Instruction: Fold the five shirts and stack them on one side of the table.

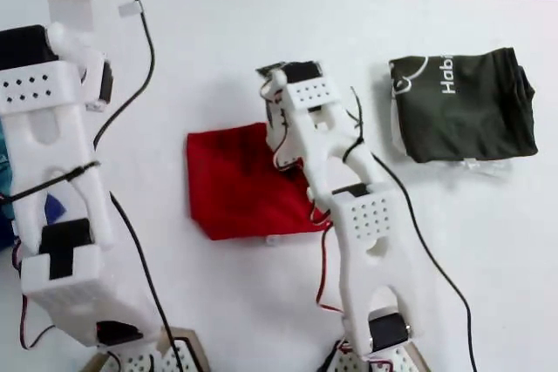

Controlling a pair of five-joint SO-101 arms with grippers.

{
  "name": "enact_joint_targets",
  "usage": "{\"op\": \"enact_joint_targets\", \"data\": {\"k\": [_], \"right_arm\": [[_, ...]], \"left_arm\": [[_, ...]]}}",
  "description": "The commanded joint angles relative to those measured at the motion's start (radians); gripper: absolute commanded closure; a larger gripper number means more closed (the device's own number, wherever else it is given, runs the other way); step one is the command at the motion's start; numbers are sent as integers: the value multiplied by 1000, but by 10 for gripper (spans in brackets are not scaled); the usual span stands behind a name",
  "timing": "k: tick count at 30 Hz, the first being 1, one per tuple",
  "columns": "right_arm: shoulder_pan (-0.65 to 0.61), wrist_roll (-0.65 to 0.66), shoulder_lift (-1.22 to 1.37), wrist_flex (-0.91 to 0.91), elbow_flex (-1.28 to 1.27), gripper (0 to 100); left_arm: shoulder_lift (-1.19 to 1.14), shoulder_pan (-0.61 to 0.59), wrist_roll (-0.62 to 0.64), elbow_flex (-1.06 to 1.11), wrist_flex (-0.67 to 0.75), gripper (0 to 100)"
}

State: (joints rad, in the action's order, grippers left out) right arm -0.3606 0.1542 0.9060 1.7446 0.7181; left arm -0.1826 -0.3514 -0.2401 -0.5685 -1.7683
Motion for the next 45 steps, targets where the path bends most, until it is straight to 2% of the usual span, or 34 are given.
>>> {"op": "enact_joint_targets", "data": {"k": [1,5,10,15,18,30,36,39,45], "right_arm": [[58,78,-154,18,11,978],[102,152,-354,16,12,978],[143,353,-544,16,9,978],[254,382,-634,12,12,978],[321,473,-657,1,14,978],[598,678,-653,-206,14,978],[671,694,-618,-240,14,978],[697,752,-547,-280,14,978],[763,773,-384,-463,14,978]], "left_arm": [[66,0,-5,58,-5,975],[69,-6,-5,130,12,975],[69,-8,-5,137,41,975],[66,-5,-5,139,51,975],[64,-5,-5,140,55,975],[63,-8,-5,140,55,975],[63,-8,-5,140,57,975],[63,-8,-5,140,57,975],[64,-8,-3,140,55,975]]}}
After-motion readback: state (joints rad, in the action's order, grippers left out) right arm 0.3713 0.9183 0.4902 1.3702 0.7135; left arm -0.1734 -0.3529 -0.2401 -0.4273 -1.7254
